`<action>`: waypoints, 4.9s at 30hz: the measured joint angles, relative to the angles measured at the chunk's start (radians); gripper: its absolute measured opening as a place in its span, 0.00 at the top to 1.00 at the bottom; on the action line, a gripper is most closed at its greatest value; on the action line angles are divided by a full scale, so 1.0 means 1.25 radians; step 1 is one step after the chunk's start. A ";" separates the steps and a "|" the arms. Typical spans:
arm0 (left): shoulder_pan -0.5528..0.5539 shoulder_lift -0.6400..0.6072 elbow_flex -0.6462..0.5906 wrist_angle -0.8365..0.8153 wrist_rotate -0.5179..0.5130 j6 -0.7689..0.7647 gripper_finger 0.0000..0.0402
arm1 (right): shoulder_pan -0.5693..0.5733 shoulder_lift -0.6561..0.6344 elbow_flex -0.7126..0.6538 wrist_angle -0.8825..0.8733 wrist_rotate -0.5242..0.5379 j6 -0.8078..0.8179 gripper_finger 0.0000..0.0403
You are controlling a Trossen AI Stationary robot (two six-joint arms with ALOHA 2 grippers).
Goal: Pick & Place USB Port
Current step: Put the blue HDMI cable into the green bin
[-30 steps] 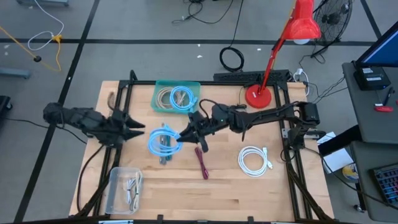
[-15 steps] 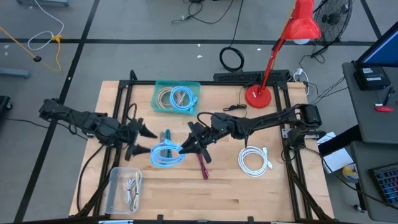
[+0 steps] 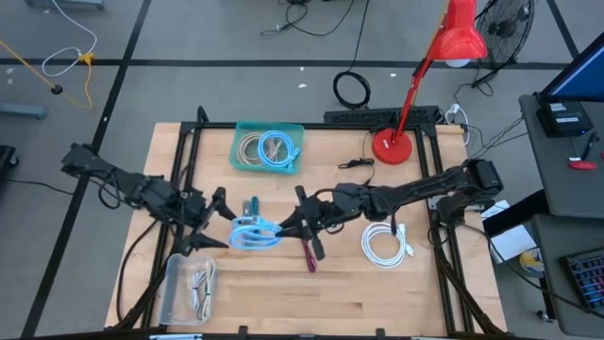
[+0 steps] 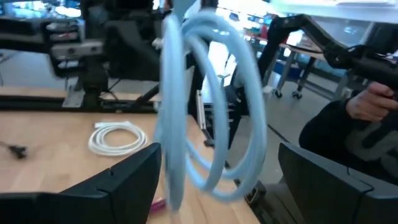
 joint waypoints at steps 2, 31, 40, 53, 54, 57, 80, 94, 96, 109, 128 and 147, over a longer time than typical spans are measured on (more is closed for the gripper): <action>0.000 0.030 0.000 0.036 0.010 0.007 0.18 | 0.000 0.002 0.000 -0.005 0.001 0.000 0.92; -0.024 0.142 0.000 0.063 -0.081 -0.038 0.42 | -0.023 0.001 -0.001 -0.059 0.056 -0.009 0.92; -0.024 0.121 0.000 0.042 -0.136 -0.029 0.81 | -0.023 0.001 -0.001 -0.062 0.058 -0.008 0.92; -0.024 0.084 0.000 -0.040 -0.263 -0.045 0.87 | -0.018 0.002 0.000 -0.080 0.100 -0.037 0.90; -0.024 0.084 0.000 -0.041 -0.262 -0.045 0.90 | -0.017 0.002 0.000 -0.080 0.101 -0.041 0.90; -0.024 0.084 0.000 -0.038 -0.252 -0.056 0.92 | -0.011 0.002 0.000 -0.077 0.111 -0.062 0.86; 0.487 -0.073 0.016 -0.183 0.086 -0.370 0.93 | 0.085 -0.069 -0.001 -0.237 0.453 -0.176 0.41; 1.002 0.194 0.018 -0.015 0.735 -0.347 0.93 | 0.142 -0.079 -0.001 -0.227 0.451 -0.225 0.46; 1.022 0.256 0.018 0.054 0.791 -0.362 0.93 | 0.141 -0.079 -0.001 -0.225 0.452 -0.226 0.46; 1.088 0.580 0.076 0.314 0.869 -0.518 0.93 | 0.147 -0.079 -0.001 -0.244 0.450 -0.210 0.46; 1.053 0.738 0.315 -0.300 0.699 -0.199 0.93 | 0.158 -0.079 -0.001 -0.260 0.450 -0.161 0.48; 1.040 0.748 0.320 -0.158 0.654 -0.281 0.93 | 0.157 -0.079 -0.001 -0.260 0.451 -0.163 0.48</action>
